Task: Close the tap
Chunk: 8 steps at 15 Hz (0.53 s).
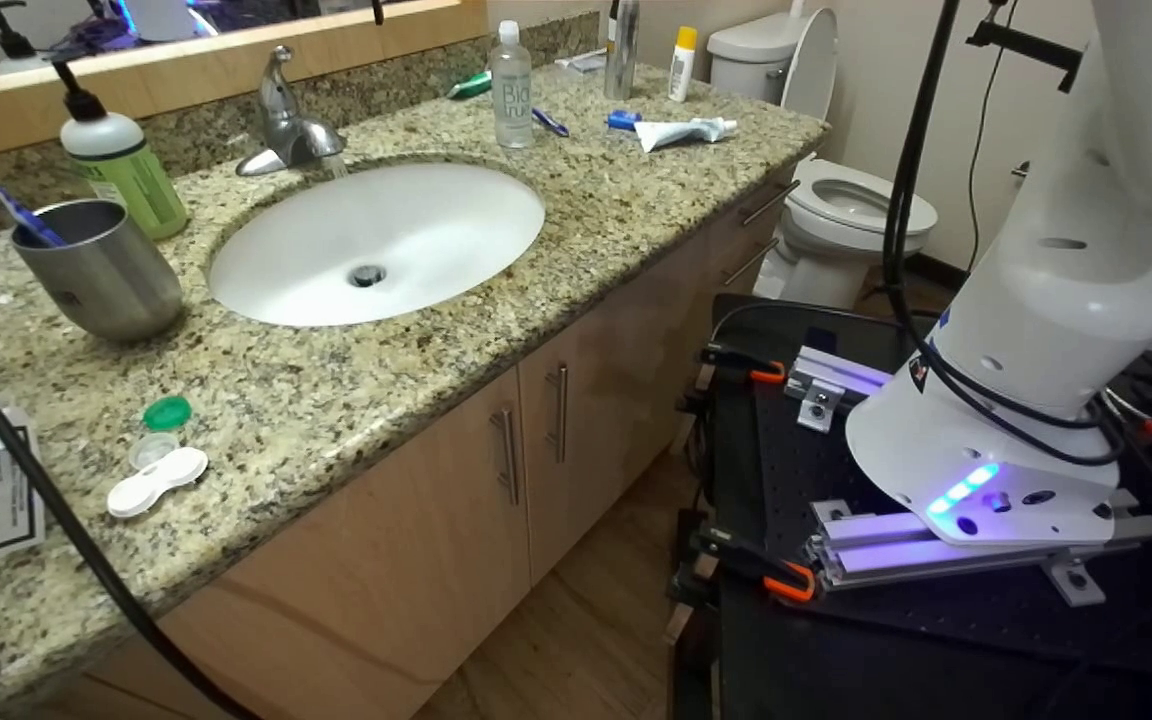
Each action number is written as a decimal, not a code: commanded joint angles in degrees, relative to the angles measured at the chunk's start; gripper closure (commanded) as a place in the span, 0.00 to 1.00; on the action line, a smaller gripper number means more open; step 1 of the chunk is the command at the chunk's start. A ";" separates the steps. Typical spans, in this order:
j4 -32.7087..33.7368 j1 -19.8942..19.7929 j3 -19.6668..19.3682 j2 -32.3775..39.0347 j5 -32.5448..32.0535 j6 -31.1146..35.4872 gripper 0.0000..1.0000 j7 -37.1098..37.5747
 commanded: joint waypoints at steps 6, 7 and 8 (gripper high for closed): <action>4.90 0.04 0.60 4.62 0.12 -2.06 0.00 -0.99; 5.36 0.48 0.63 4.96 -0.27 -2.58 0.00 -1.06; 5.44 0.75 0.86 4.98 -0.36 -3.06 0.00 -1.37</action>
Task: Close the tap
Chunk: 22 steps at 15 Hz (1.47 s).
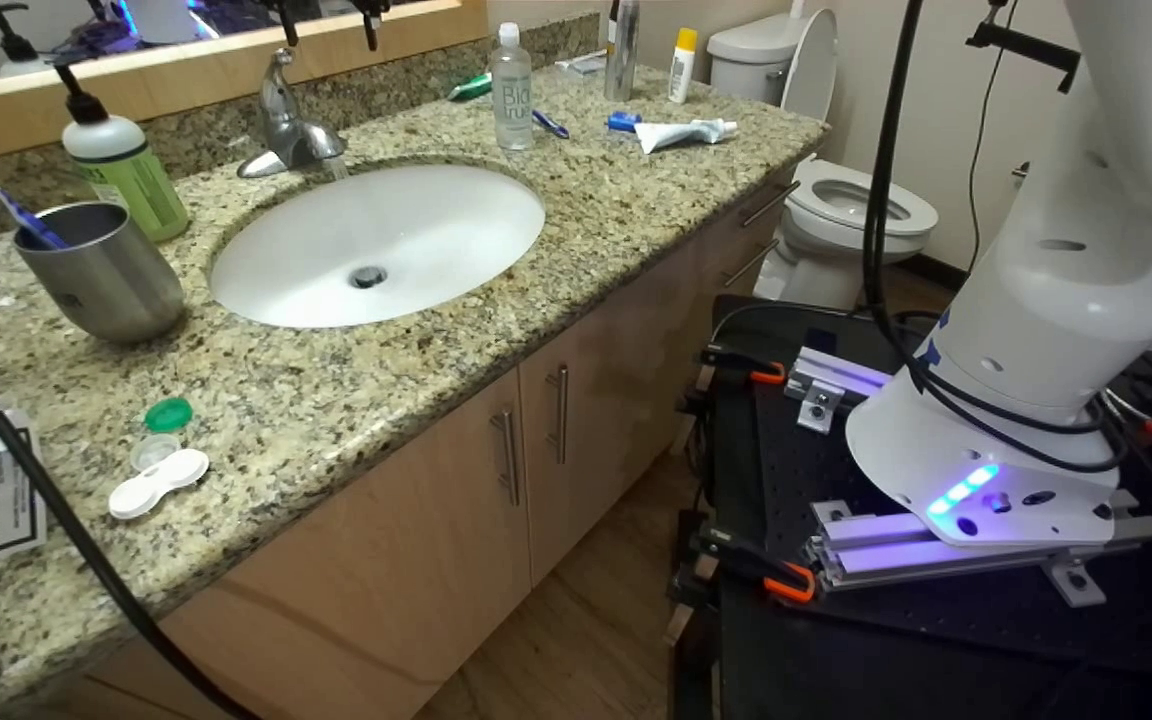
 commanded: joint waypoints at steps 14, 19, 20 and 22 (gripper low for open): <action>6.47 -3.89 4.00 2.64 6.06 -11.80 0.00 -5.54; 6.01 -3.62 3.83 2.19 7.10 -15.21 0.00 -5.73; 6.40 -3.64 3.81 2.52 7.13 -15.51 0.00 -5.70; 5.88 -3.59 3.85 1.93 7.32 -14.37 0.00 -5.91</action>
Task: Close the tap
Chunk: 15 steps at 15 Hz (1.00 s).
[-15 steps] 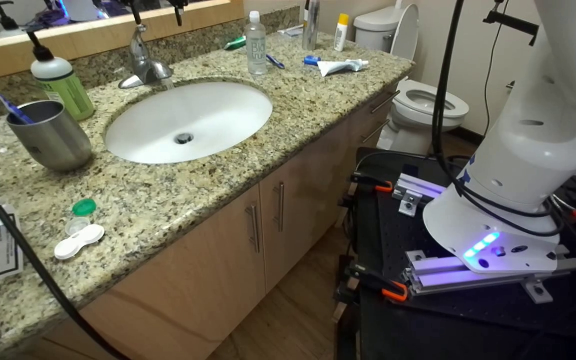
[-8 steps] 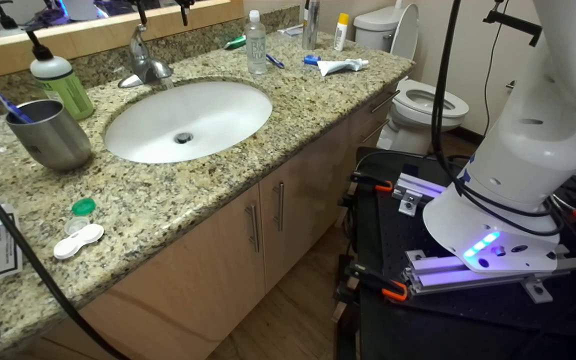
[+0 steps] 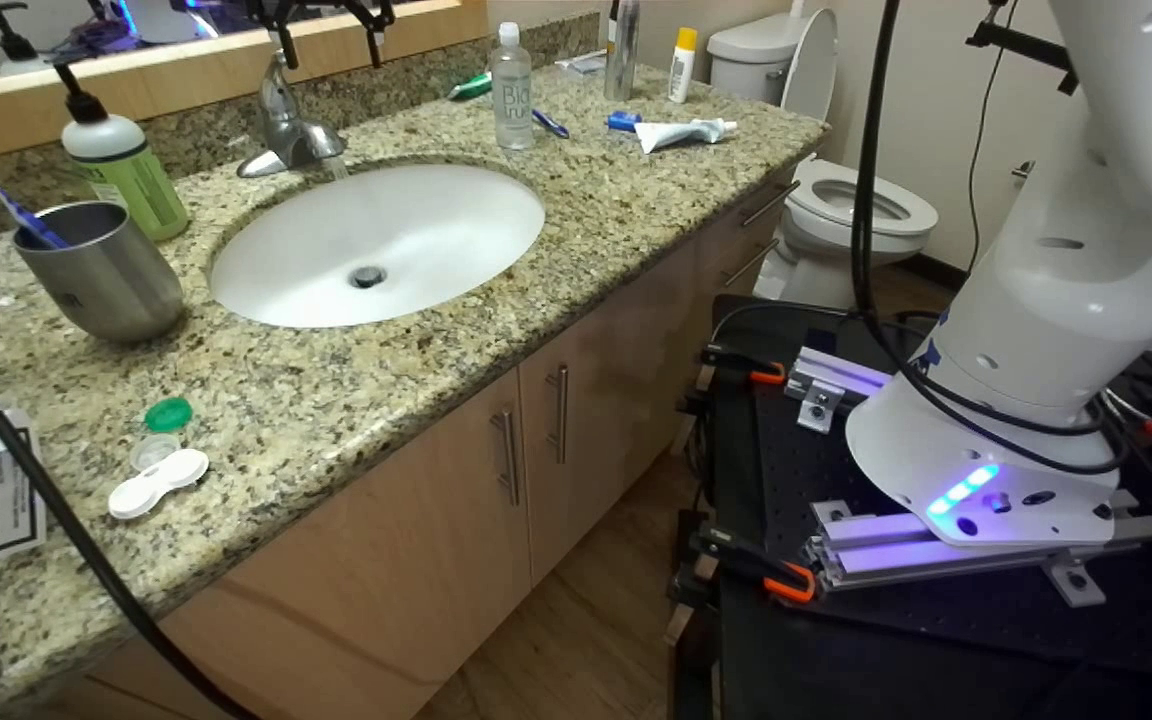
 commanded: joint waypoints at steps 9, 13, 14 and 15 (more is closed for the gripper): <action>1.62 -0.56 -1.23 0.09 1.22 5.21 0.00 3.33; 1.61 -0.31 -1.22 0.10 1.22 5.15 0.00 3.33; 1.73 -0.29 -1.15 0.38 1.17 5.19 0.00 3.08; 3.13 -0.37 -1.40 1.55 1.01 5.30 0.00 3.81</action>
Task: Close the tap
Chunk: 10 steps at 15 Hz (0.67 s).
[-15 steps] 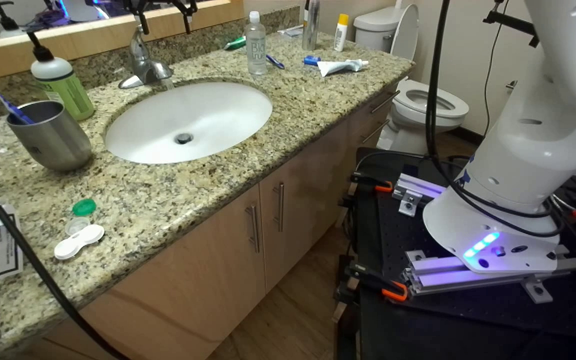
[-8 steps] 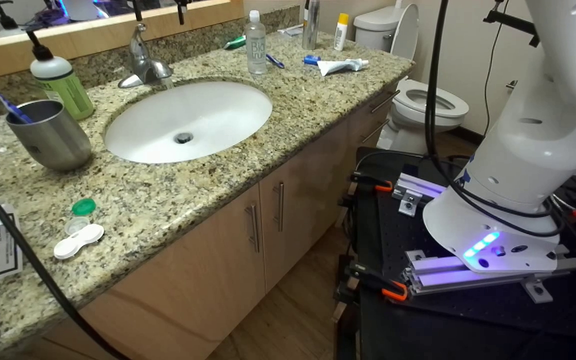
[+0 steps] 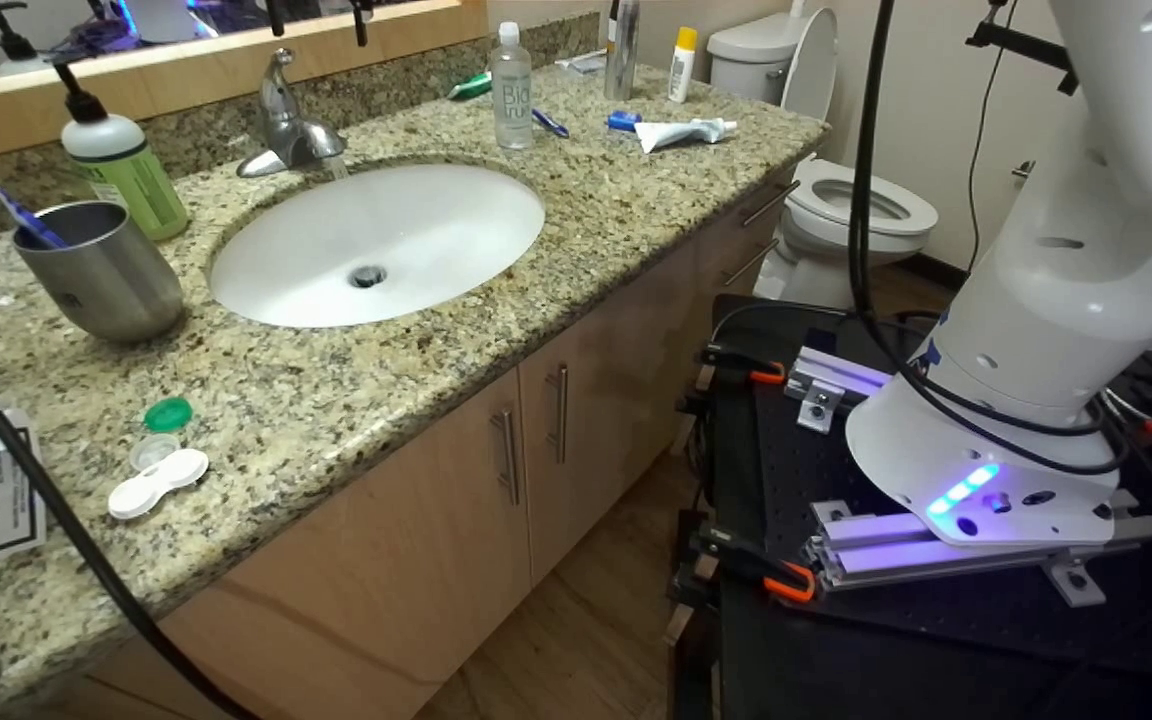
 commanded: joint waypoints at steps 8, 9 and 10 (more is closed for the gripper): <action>1.86 0.01 -0.15 2.34 -0.84 0.77 0.00 1.61; 1.86 0.02 -0.15 2.34 -0.84 0.77 0.00 1.61; 1.85 0.02 -0.15 2.34 -0.84 0.77 0.00 1.61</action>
